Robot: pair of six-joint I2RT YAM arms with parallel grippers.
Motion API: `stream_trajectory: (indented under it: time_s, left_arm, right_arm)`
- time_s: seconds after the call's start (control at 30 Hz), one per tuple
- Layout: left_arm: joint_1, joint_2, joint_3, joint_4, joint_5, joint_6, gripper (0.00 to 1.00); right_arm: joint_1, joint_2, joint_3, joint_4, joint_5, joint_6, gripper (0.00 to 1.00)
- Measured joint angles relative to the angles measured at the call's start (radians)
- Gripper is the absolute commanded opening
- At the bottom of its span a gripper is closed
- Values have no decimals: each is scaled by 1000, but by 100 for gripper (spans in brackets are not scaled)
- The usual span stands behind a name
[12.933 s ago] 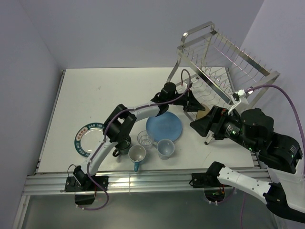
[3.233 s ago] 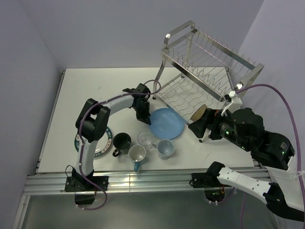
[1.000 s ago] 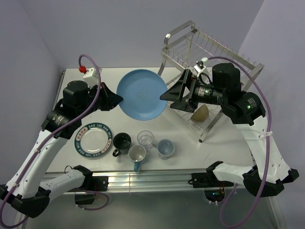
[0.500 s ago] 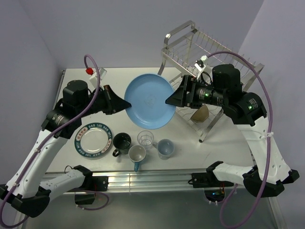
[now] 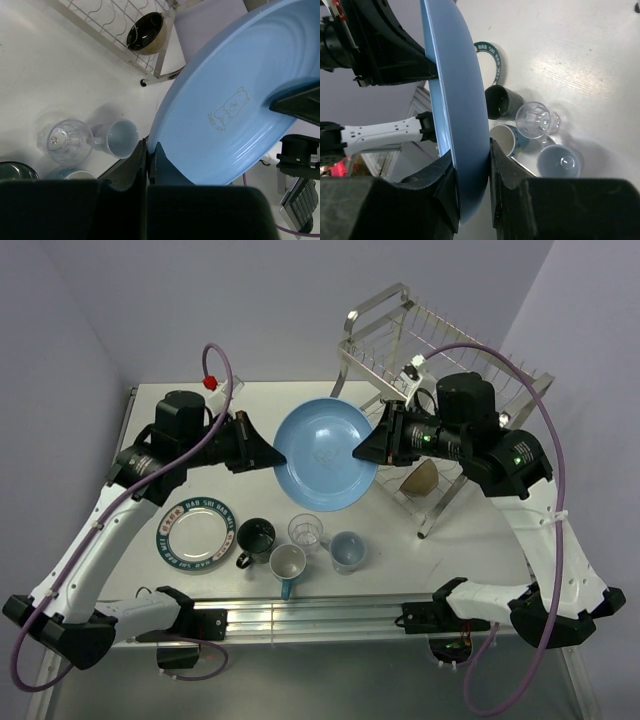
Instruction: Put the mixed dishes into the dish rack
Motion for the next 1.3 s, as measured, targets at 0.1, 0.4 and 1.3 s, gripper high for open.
stream_trajectory:
  time_s: [0.1,0.4,1.3]
  left_arm:
    - [0,41,42,-40,-16,2,18]
    - [0,126,200,-44,-26,-52,99]
    - [-1,-19,345,-161,-472,-91,99]
  right_arm:
    - [56,0,6,-12,109,14,0]
    - [227,-8,49,-4,374,64,0]
    - [251,-50,93,377,1237,-144,0]
